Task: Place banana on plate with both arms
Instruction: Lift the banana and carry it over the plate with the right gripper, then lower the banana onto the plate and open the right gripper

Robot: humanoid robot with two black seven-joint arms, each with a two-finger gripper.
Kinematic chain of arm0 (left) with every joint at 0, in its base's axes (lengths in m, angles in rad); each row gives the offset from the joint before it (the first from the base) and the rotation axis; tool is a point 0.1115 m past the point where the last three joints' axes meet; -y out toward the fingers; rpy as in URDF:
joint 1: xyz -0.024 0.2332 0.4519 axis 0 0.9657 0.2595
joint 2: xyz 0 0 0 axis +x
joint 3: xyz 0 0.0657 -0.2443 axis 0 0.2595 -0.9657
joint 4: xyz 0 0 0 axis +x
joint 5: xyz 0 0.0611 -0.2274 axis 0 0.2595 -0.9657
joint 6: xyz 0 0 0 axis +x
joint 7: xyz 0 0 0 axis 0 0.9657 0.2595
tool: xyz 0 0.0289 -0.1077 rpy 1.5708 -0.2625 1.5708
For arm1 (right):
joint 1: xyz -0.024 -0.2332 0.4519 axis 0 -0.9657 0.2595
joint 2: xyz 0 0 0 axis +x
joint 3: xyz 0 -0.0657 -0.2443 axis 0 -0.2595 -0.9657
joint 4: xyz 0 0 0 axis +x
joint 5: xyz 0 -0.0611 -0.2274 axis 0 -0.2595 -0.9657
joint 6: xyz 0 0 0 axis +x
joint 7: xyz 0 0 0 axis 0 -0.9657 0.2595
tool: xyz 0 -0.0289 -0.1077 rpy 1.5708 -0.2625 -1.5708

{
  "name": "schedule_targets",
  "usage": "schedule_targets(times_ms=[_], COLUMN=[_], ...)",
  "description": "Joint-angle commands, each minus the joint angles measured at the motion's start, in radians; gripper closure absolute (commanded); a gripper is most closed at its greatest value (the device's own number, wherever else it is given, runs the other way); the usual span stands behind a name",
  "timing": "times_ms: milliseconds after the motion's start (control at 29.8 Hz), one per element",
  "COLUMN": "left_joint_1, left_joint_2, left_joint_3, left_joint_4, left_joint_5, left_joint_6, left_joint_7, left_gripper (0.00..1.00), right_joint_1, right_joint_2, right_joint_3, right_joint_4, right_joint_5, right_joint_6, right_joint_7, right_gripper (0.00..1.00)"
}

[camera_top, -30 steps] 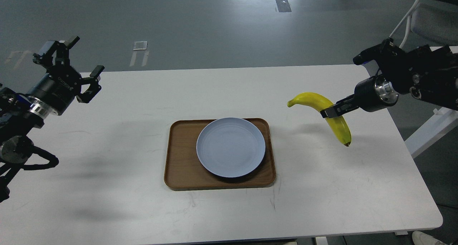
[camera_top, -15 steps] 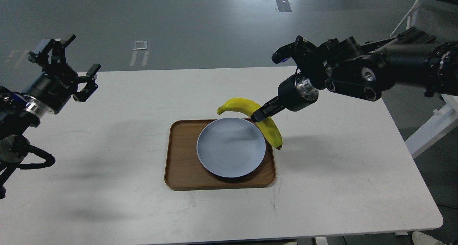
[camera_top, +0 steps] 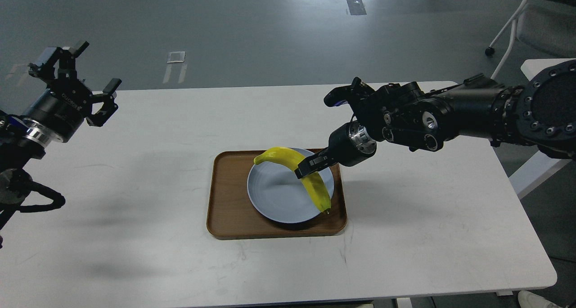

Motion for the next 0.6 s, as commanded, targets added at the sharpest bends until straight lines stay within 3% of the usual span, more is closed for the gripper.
schedule_targets(times_ms=[0, 369, 469, 570], left_joint_1=[0.000, 0.000, 0.000, 0.000], left_joint_2=[-0.002, 0.002, 0.002, 0.002], left_joint_3=[-0.001, -0.001, -0.001, -0.001], left_joint_4=[0.000, 0.000, 0.000, 0.000], left_joint_5=[0.000, -0.001, -0.001, -0.001], left_joint_6=[0.000, 0.000, 0.000, 0.000], left_joint_7=[0.000, 0.000, 0.000, 0.000], left_gripper=[0.02, 0.02, 0.02, 0.02], right_joint_1=[-0.012, -0.055, -0.064, -0.073], right_joint_2=[0.029, 0.029, 0.029, 0.029], right_joint_3=[-0.001, -0.003, -0.003, -0.003], right_joint_4=[-0.031, -0.086, -0.094, -0.111], right_joint_5=[0.007, 0.008, 0.008, 0.008], right_joint_6=[0.001, 0.006, 0.004, 0.004], right_joint_7=[0.000, 0.000, 0.000, 0.000], right_gripper=[0.85, 0.83, 0.77, 0.60])
